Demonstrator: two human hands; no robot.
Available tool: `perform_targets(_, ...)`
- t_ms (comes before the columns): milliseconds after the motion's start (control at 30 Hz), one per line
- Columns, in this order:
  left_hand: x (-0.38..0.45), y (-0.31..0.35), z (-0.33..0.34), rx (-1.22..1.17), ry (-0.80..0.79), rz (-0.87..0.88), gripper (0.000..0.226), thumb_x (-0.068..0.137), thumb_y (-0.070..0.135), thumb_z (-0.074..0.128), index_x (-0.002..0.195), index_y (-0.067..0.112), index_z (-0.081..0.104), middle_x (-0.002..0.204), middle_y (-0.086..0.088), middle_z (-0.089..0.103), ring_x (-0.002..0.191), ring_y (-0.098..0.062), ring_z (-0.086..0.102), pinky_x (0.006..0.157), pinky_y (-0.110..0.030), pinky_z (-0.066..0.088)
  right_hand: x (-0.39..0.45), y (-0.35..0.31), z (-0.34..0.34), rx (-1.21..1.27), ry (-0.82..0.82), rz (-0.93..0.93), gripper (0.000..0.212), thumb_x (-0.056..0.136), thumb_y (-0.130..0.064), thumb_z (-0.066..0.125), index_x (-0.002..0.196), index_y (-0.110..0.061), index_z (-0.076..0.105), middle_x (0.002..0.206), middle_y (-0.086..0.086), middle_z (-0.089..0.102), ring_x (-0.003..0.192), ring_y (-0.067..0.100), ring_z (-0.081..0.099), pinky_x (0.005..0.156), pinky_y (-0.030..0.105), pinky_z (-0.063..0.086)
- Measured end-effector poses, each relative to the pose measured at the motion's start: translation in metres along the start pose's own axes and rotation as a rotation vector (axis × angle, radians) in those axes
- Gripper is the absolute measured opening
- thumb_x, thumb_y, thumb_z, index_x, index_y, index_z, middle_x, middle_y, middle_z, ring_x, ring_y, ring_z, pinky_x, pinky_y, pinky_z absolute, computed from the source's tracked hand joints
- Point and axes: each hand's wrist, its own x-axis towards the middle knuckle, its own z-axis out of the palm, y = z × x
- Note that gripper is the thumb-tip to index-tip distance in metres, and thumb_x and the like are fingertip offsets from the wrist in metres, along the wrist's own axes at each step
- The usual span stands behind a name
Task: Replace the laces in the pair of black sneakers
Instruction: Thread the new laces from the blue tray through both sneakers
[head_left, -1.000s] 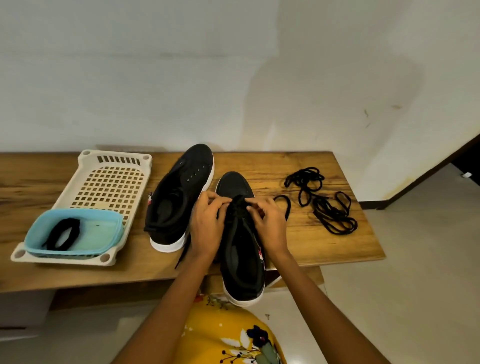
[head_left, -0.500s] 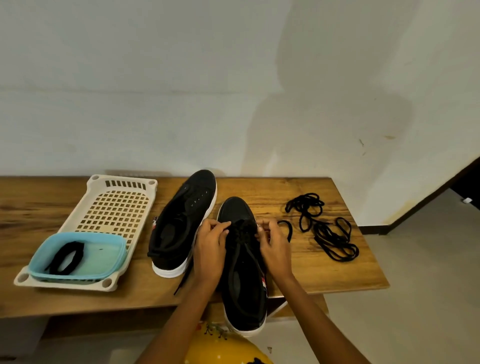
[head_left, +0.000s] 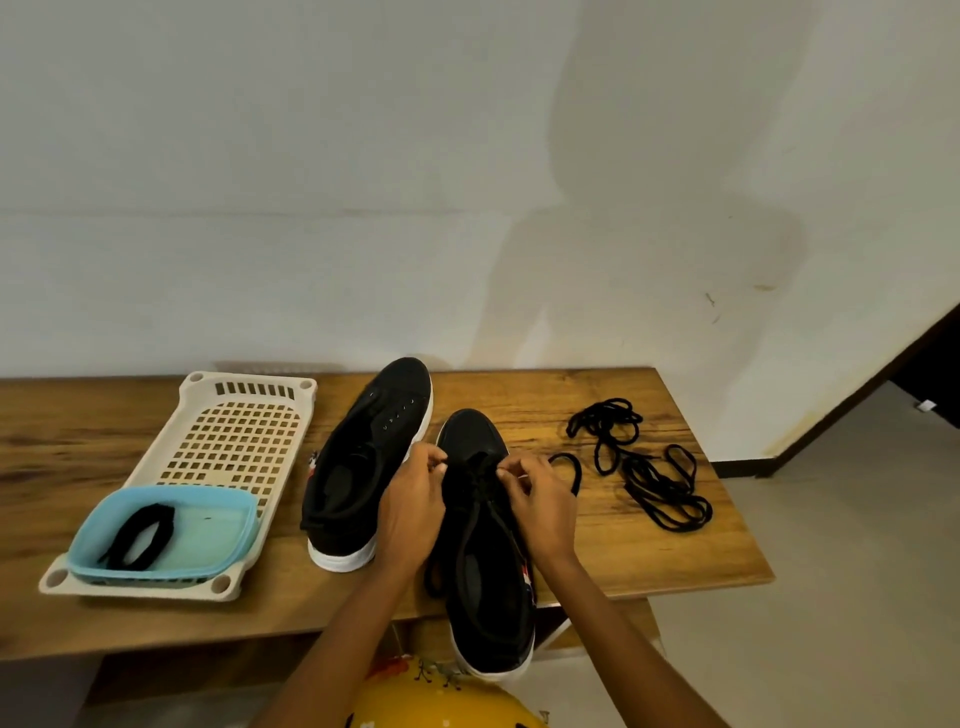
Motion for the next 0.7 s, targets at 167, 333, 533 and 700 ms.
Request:
perform_targets(167,-0.0027,-0.0073,0.0058,-0.098,0.007,0.027,0.023,0.089,0.004,0.059,0.11,0.01,0.065,0.101,0.007,0.056,0.087,-0.003,0.055,0.082,-0.014,0.045,0.0004,0.0034,-0.0014,0.018,-0.02,0.088,0.005,0.097,-0.023,0.051,0.096,-0.021,0.055,0.087,-0.01,0.062,0.077,0.008,0.06,0.06,0.022,0.043)
perform_targets(333,0.004,-0.0038,0.005,-0.141,0.116,-0.024,0.007,0.09,0.009,0.058,0.089,0.01,0.065,0.078,0.005,0.062,0.071,-0.002,0.057,0.064,-0.014,0.04,-0.0065,0.0082,0.0025,0.17,0.012,0.123,0.007,0.097,-0.018,0.052,0.102,-0.019,0.056,0.093,-0.008,0.063,0.082,0.003,0.06,0.065,0.012,0.045)
perform_targets(533,-0.0011,-0.0042,0.0008,-0.003,0.064,0.01,0.008,0.096,0.017,0.049,0.091,0.015,0.043,0.077,0.0,0.062,0.067,-0.016,0.061,0.056,-0.035,0.05,-0.0065,0.006,0.0005,0.169,-0.022,0.1,0.014,0.091,-0.015,0.059,0.105,-0.019,0.058,0.098,-0.008,0.062,0.086,0.0,0.059,0.07,0.013,0.048)
perform_targets(700,-0.005,0.0007,0.0012,-0.126,0.092,-0.061,0.015,0.089,0.015,0.062,0.091,0.016,0.046,0.083,0.011,0.059,0.076,-0.003,0.058,0.066,-0.018,0.045,-0.0065,0.003,-0.0034,0.094,-0.071,0.025,0.008,0.09,-0.019,0.061,0.095,-0.026,0.064,0.099,-0.01,0.059,0.086,0.001,0.059,0.074,0.017,0.048)
